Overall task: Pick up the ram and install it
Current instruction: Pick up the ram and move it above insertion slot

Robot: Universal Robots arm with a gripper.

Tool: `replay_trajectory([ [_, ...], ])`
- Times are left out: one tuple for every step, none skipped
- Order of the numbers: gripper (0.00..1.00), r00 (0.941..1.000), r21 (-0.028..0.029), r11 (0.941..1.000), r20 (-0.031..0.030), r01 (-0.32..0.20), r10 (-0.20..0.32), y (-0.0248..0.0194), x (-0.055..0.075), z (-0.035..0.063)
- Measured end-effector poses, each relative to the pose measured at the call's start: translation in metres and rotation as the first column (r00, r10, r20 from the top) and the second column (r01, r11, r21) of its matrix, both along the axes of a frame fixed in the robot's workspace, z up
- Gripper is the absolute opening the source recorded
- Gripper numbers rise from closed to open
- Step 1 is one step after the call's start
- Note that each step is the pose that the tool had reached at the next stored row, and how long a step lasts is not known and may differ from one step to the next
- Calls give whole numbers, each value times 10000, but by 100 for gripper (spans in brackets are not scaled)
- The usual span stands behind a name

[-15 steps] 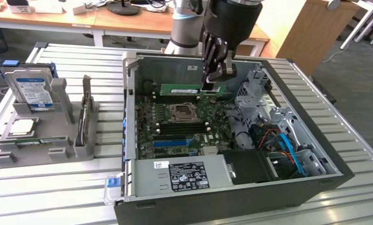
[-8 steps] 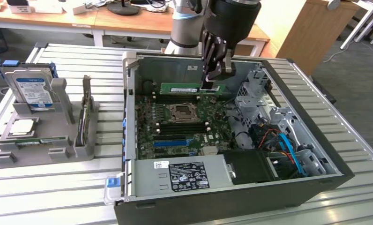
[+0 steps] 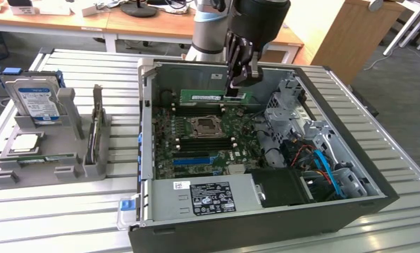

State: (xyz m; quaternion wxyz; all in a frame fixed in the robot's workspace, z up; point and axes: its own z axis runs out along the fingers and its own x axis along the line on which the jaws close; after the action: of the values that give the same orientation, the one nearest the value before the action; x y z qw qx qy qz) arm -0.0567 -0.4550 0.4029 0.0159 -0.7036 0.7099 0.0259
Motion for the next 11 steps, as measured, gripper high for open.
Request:
replay_trajectory([
  [12,10000,1,10000,0,0,0,15,0,-1],
  [12,10000,1,10000,1,1,-1,29,0,-2],
  [12,10000,1,10000,1,2,-2,45,0,-3],
  [12,10000,1,10000,1,2,-2,62,1,-4],
  [12,10000,0,10000,0,3,-3,79,0,-5],
  [12,10000,1,10000,0,4,-4,96,1,-6],
  [12,10000,1,10000,1,4,-4,113,1,-7],
  [12,10000,1,10000,0,5,-5,130,1,-8],
  [12,10000,1,10000,1,6,-6,147,1,-9],
  [12,10000,1,10000,0,7,-7,166,1,-10],
  [12,10000,1,10000,1,8,-8,183,1,-10],
])
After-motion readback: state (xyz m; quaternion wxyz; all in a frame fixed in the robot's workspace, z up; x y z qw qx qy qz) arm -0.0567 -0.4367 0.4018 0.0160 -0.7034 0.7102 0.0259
